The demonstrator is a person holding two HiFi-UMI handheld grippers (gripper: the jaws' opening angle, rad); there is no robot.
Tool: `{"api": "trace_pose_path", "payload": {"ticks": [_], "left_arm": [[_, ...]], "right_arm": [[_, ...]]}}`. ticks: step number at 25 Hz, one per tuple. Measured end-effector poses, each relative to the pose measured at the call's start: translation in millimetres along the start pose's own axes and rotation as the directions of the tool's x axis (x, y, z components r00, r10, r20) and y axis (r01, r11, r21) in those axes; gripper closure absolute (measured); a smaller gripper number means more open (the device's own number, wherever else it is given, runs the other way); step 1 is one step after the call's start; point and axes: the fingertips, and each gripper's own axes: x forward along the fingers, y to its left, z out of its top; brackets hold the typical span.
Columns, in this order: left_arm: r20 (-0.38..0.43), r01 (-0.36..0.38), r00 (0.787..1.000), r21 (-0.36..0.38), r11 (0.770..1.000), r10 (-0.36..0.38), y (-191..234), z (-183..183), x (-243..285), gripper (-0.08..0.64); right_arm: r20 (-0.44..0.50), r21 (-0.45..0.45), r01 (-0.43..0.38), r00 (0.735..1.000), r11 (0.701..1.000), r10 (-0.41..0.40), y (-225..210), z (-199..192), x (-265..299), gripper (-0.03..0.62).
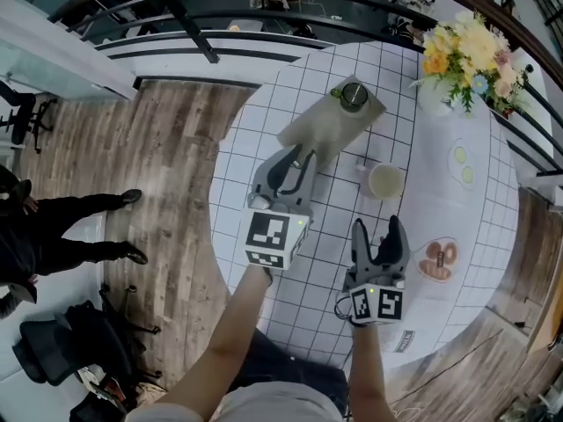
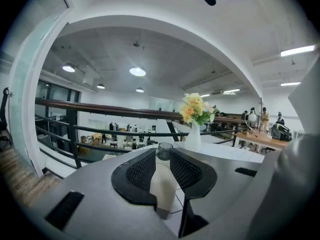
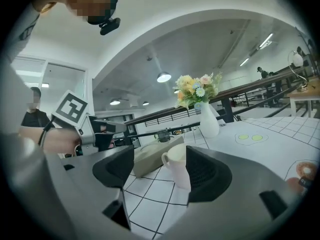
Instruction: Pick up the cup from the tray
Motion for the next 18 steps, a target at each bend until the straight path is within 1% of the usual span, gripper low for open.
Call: {"api": "trace_pose_path", "payload": {"ticks": [4, 6, 7, 8, 10, 13, 15, 16, 18], "left_arm": [[0.007, 0.034, 0.999, 0.076, 0.997, -0.035, 6, 13, 33, 0.422], [-0.001, 0.068, 0.998, 0.13, 0.989, -0.069, 4, 18, 52, 0.376], [-0.014, 0.09, 0.996, 0.145, 0.985, -0.089, 3, 18, 61, 0.358], [-0.028, 0.113, 0.994, 0.152, 0.982, -0.11, 1, 18, 71, 0.325], [-0.053, 0.148, 0.989, 0.163, 0.975, -0.141, -1, 16, 91, 0.293], [-0.117, 0.182, 0.98, 0.204, 0.962, -0.16, 0, 10, 125, 0.254], [-0.197, 0.22, 0.965, 0.23, 0.948, -0.176, -2, -1, 146, 0.234], [-0.233, 0.241, 0.954, 0.232, 0.942, -0.187, -3, -6, 155, 0.217], [-0.262, 0.267, 0.942, 0.214, 0.939, -0.208, -6, -10, 168, 0.212]], "right_arm": [[0.001, 0.013, -0.008, 1.0, 1.0, 0.008, 7, 0, -5, 0.273], [-0.002, 0.028, -0.016, 1.0, 0.999, 0.016, 10, -2, -7, 0.297], [-0.005, 0.035, -0.017, 1.0, 0.999, 0.018, 11, -3, -9, 0.324], [-0.009, 0.04, -0.018, 1.0, 0.999, 0.018, 12, -4, -11, 0.341], [-0.014, 0.043, -0.021, 1.0, 0.999, 0.022, 14, -5, -13, 0.341], [-0.026, 0.043, -0.029, 0.999, 0.999, 0.03, 16, -8, -14, 0.341], [-0.035, 0.052, -0.027, 0.999, 0.998, 0.029, 15, -12, -15, 0.341], [-0.039, 0.059, -0.028, 0.999, 0.998, 0.03, 15, -14, -15, 0.341], [-0.045, 0.078, -0.035, 0.998, 0.996, 0.038, 13, -18, -13, 0.341]]}}
